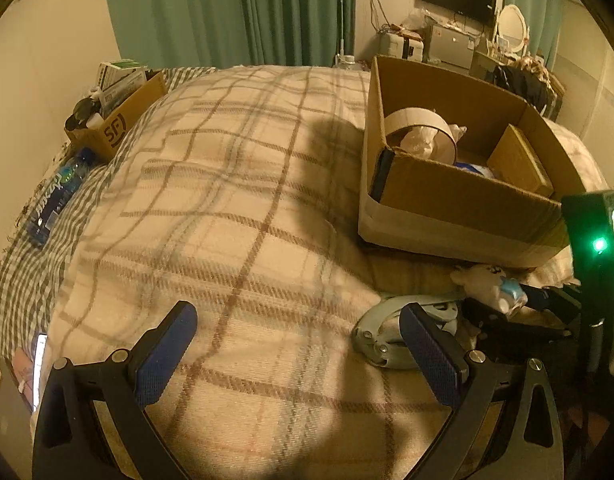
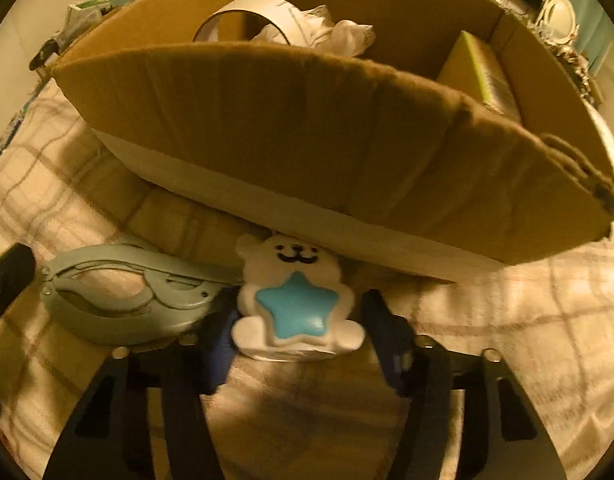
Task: Organize objects
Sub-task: 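Grasp the white bear toy with the blue star using the right gripper, then grasp the grey-green plastic clip with the left gripper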
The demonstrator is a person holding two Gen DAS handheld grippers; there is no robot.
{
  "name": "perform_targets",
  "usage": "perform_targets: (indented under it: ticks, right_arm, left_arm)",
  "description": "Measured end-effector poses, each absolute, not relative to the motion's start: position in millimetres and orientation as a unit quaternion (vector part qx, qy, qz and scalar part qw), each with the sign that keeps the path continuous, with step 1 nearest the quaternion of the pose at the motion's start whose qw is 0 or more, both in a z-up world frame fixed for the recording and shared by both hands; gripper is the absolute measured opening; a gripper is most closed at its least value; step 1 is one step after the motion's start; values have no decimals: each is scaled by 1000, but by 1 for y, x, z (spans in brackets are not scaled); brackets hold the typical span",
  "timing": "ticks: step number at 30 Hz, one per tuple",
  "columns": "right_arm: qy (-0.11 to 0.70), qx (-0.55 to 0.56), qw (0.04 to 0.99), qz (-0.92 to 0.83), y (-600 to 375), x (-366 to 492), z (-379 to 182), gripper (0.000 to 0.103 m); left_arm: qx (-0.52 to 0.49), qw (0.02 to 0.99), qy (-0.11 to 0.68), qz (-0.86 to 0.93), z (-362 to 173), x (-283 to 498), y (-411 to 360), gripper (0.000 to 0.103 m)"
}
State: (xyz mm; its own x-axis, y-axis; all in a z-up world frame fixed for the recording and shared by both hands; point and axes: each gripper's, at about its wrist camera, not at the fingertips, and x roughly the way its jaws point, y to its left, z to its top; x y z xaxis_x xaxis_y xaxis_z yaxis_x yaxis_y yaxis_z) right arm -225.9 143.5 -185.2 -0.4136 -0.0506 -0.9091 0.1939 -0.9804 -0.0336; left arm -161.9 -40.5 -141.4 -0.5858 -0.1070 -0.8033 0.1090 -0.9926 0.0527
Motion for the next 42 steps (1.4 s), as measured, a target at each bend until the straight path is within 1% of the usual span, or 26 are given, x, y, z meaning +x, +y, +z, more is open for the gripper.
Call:
perform_targets:
  ticks: [4,10,14,18,20,24,27,29,31,32,33,34,35,36,37,38,40,42]
  right_arm:
    - [70,514,78,-851,146,-213,-174,51]
    - [57,456,46,-887,178,-168,-126,51]
    - [27,438,30,-898,201,-149,-107,51]
    - [28,447,34,-893,195,-163,-108,51]
    - [36,451,36,-891,192,-166,-111,51]
    - [28,456,36,-889,193,-168,-116,51]
    - [23,460,36,-887,195,-167,-118,51]
    - [24,459,37,-887,195,-167,-118,51]
    - [23,458,39,-888,195,-166,-117,51]
    - [22,458,39,-888,195,-165,-117,51]
    - [21,458,40,-888,196,-165,-116,51]
    - [20,458,41,-888,196,-165,-116,51]
    - [20,457,41,-888,196,-164,-115,51]
    - [18,456,42,-889,196,-164,-115,51]
    - [17,456,43,-889,196,-164,-114,51]
    - [17,455,43,-889,196,-163,-114,51]
    - [16,452,44,-891,196,-162,-112,51]
    - [16,449,46,-892,196,-161,-110,51]
  left_arm:
    - [455,60,-20,-888,-144,-163,-34,103]
    - [472,22,-68,-879,-151,-165,-13,103]
    - [480,-6,-144,-865,-163,-165,17,103]
    - [484,-33,-221,-846,-181,-166,47,103]
    - [482,-44,-237,-842,-185,-172,55,103]
    - [492,-62,-242,-834,-193,-188,62,103]
    - [526,-83,-216,-819,-203,-198,58,94]
    - [533,-104,-186,-819,-199,-198,50,79]
    - [539,-124,-160,-817,-196,-196,43,59]
    - [542,-134,-152,-816,-195,-194,40,54]
    - [543,-141,-146,-815,-194,-193,39,40]
    - [543,-147,-139,-815,-191,-190,37,34]
    - [541,-148,-137,-817,-189,-189,35,30]
    - [537,-149,-135,-819,-187,-187,33,23]
    - [532,-151,-129,-823,-183,-184,31,19]
    - [529,-154,-122,-826,-179,-182,29,18]
    - [519,-165,-102,-832,-170,-175,23,11]
    - [507,-176,-83,-839,-159,-165,18,9]
